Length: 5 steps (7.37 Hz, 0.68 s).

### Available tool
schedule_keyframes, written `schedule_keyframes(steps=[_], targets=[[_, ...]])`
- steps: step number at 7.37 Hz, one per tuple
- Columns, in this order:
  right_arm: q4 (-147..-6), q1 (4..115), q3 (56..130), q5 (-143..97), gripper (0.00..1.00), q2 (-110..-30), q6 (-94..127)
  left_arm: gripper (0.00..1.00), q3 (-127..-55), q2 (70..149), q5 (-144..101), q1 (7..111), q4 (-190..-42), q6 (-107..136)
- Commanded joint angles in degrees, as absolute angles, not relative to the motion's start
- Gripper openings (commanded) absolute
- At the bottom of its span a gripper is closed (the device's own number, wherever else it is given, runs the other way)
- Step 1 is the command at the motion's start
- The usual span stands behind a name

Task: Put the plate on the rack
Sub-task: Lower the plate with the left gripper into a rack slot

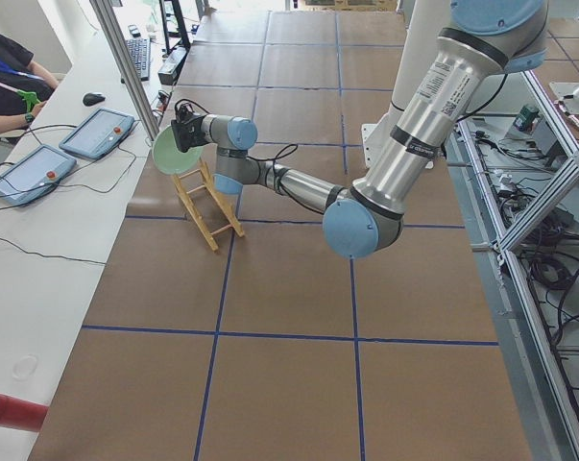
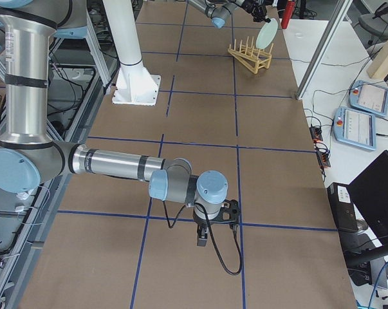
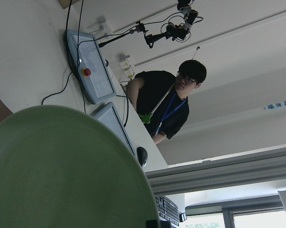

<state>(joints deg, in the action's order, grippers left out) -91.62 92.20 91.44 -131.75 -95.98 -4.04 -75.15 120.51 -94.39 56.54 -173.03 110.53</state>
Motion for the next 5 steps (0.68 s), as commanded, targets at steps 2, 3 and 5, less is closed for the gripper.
schedule_keyframes(steps=[2, 3, 5], targets=[[-91.58, 92.2, 91.41, -131.75, 1.0, -95.98, -4.04, 0.0, -74.62, 120.5, -94.31, 55.9, -173.06, 110.48], [-91.58, 92.2, 91.41, -131.75, 1.0, -95.98, -3.96, 0.0, -74.62, 120.41, -93.96, 55.38, -173.06, 110.48], [-91.67, 92.2, 91.49, -131.75, 1.0, -95.98, -4.04, 0.0, -74.36, 120.32, -93.52, 55.02, -173.06, 110.13]])
